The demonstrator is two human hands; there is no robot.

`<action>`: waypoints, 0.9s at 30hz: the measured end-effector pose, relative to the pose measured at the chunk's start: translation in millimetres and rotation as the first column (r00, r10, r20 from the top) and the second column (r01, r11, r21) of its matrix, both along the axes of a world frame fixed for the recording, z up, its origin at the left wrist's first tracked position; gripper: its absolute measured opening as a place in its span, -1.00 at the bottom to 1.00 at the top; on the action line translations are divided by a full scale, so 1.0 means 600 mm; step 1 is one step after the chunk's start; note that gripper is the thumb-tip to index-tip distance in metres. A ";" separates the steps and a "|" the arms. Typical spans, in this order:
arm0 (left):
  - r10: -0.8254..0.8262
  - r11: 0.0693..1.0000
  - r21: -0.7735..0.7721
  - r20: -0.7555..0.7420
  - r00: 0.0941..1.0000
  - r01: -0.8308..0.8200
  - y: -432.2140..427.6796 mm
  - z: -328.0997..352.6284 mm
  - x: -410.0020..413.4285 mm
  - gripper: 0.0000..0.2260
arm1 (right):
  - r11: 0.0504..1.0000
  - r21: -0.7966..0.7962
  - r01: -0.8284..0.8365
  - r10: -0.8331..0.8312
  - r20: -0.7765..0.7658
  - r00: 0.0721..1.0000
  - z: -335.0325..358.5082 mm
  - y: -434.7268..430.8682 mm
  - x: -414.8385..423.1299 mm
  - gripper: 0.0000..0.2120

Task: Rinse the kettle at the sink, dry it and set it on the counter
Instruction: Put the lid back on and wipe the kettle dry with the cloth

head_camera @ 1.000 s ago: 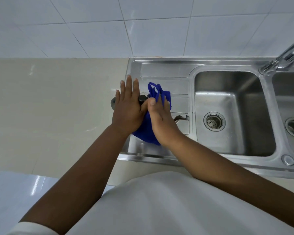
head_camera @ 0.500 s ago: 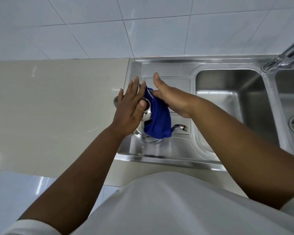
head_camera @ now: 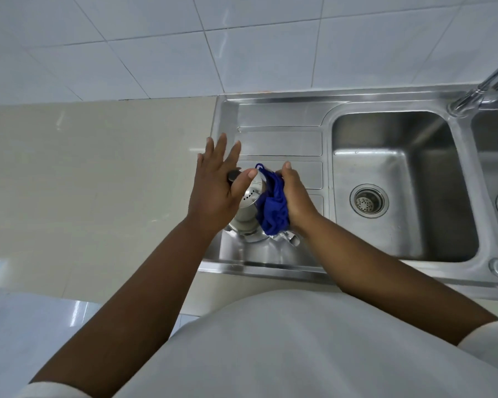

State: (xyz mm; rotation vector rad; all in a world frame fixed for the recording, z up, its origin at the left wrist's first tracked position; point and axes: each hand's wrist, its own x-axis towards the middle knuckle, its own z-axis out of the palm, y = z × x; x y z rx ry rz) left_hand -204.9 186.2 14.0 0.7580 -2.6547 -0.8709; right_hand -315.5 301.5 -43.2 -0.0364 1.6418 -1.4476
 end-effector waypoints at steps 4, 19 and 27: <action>0.043 0.998 0.047 -0.022 0.999 -0.042 0.008 -0.004 0.003 -0.23 | 0.990 -0.005 0.139 -0.139 -0.066 0.988 0.025 -0.004 0.014 -0.30; -0.133 0.986 0.086 -0.122 0.984 0.144 -0.004 0.005 0.005 -0.36 | 0.957 -0.136 -0.255 0.167 -0.463 0.871 0.077 -0.035 0.007 -0.65; -0.141 0.990 -0.015 -0.063 0.988 0.140 -0.007 -0.001 0.002 -0.31 | 0.960 0.052 -0.275 0.280 -0.168 0.945 0.063 -0.044 -0.032 -0.80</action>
